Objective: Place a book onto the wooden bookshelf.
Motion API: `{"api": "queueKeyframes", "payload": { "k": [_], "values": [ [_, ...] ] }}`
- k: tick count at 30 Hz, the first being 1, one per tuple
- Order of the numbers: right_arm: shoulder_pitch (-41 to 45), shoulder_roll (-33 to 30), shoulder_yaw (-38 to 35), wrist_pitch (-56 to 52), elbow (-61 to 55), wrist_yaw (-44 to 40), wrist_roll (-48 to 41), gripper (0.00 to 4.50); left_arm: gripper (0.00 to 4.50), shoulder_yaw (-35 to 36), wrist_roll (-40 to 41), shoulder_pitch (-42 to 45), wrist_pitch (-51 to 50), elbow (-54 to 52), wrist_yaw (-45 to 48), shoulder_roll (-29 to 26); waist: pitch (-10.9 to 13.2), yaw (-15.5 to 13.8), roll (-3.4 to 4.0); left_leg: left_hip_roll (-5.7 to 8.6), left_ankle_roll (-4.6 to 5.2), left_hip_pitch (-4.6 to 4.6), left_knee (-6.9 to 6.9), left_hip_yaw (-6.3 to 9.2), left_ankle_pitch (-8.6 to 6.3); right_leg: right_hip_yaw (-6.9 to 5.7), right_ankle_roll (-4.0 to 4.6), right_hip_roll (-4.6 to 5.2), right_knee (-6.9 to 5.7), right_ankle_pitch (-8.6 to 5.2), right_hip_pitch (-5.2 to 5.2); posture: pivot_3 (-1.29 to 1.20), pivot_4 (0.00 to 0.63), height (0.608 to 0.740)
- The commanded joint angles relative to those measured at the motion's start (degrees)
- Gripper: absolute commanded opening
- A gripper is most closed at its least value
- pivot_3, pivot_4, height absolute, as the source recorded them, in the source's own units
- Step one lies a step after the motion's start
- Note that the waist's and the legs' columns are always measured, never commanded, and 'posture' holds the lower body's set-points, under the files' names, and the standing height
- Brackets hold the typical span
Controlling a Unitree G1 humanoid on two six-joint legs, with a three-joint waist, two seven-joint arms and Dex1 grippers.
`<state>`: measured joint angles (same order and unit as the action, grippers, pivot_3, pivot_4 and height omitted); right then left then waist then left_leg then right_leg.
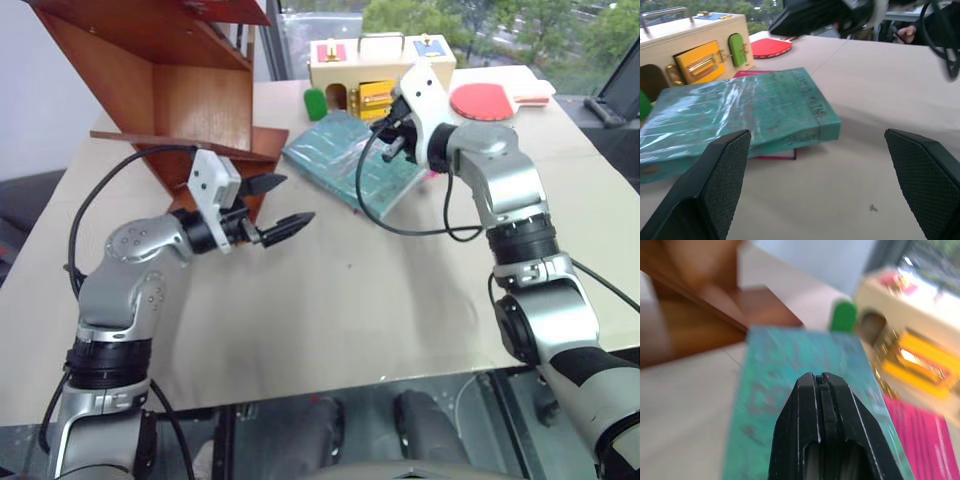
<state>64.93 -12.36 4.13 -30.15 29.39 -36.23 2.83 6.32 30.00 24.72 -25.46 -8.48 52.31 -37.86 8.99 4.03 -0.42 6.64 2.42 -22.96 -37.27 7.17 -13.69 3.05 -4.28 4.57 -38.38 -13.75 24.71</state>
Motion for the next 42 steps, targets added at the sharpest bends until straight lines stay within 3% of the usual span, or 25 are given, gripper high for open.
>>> {"api": "queueKeyframes", "payload": {
  "k": [1,4,7,13,20,25,29,32,35,42],
  "values": [
    [8.3,2.5,0.4,7.8,18.2,8.3,2.5,0.1,4.5,0.1,0.1,1.1,0.5,-0.7,0.2,0.4,0.0,0.3,-0.01,0.0,0.0,0.03,0.01,-0.06,0.0,0.06,0.0,-0.01,-0.03,0.0,0.01,0.0,0.15,0.74],
    [13.0,5.0,0.7,14.8,34.5,14.1,4.5,0.1,4.5,1.1,0.1,-0.1,0.6,-2.1,-1.0,0.5,0.0,0.3,-0.02,-0.04,0.0,0.03,0.11,-0.08,0.0,0.09,0.01,0.0,-0.01,0.0,0.08,0.0,0.15,0.74],
    [14.1,7.1,1.8,18.4,42.4,13.6,6.1,0.1,4.5,2.9,0.5,-2.4,-0.1,-4.9,-2.9,0.1,0.0,0.7,-0.02,-0.04,0.0,0.02,0.16,-0.1,0.0,0.11,0.01,-0.02,0.09,0.0,0.07,0.0,0.15,0.74],
    [12.6,9.0,4.1,20.8,44.8,4.0,7.9,0.1,4.5,7.5,2.0,-9.6,-1.9,-11.2,-5.4,-1.6,0.0,1.7,-0.02,-0.03,0.01,0.08,0.13,-0.08,0.0,0.12,0.0,-0.08,0.13,0.0,-0.02,0.0,0.15,0.74],
    [10.1,8.4,2.2,23.5,41.0,0.2,5.6,0.1,4.5,8.3,2.5,-11.7,-2.4,-12.7,-6.7,-1.8,0.0,1.4,-0.02,-0.1,-0.05,0.23,0.04,-0.04,0.02,0.08,0.01,-0.15,-0.1,0.0,-0.05,0.0,0.15,0.74],
    [10.9,2.8,-7.3,20.2,27.6,1.7,-3.5,0.1,4.5,6.7,1.6,-6.9,-0.6,-8.2,-4.6,-2.0,0.1,1.1,0.03,-0.07,-0.05,0.09,0.03,-0.02,0.02,0.06,0.01,-0.13,-0.12,0.0,0.0,0.0,0.15,0.74],
    [8.7,-5.1,-9.6,13.6,17.8,1.0,-5.2,0.1,4.5,4.7,0.4,-2.6,0.9,-4.1,-3.0,-1.5,0.1,-0.1,0.04,-0.02,-0.04,-0.04,0.02,0.08,0.02,-0.04,0.0,-0.08,0.0,0.0,0.06,0.0,0.15,0.74],
    [8.0,-14.0,-8.7,15.0,25.2,2.6,-1.9,0.1,4.5,3.0,-0.4,-0.7,2.0,-2.0,-2.1,-0.5,0.0,-0.8,0.01,0.01,-0.02,-0.04,0.05,0.15,0.01,-0.14,0.0,-0.04,0.25,0.0,-0.03,0.0,0.15,0.74],
    [8.0,-18.1,-9.8,16.9,36.9,5.7,-1.4,0.1,4.5,2.2,-0.5,-0.3,2.6,-1.3,-1.6,0.1,0.0,-0.9,-0.01,0.04,0.0,-0.03,0.11,0.07,0.0,-0.09,0.0,0.01,0.33,0.0,-0.12,0.0,0.15,0.74],
    [6.3,-15.2,-11.8,19.8,46.7,12.2,-1.5,0.1,4.5,2.9,-0.5,-1.5,2.1,-2.7,-1.7,-0.2,0.1,1.5,0.05,-0.16,0.0,-0.02,0.27,-0.28,0.0,0.27,0.0,0.06,0.21,0.0,0.09,0.0,0.15,0.74]
  ]
}}
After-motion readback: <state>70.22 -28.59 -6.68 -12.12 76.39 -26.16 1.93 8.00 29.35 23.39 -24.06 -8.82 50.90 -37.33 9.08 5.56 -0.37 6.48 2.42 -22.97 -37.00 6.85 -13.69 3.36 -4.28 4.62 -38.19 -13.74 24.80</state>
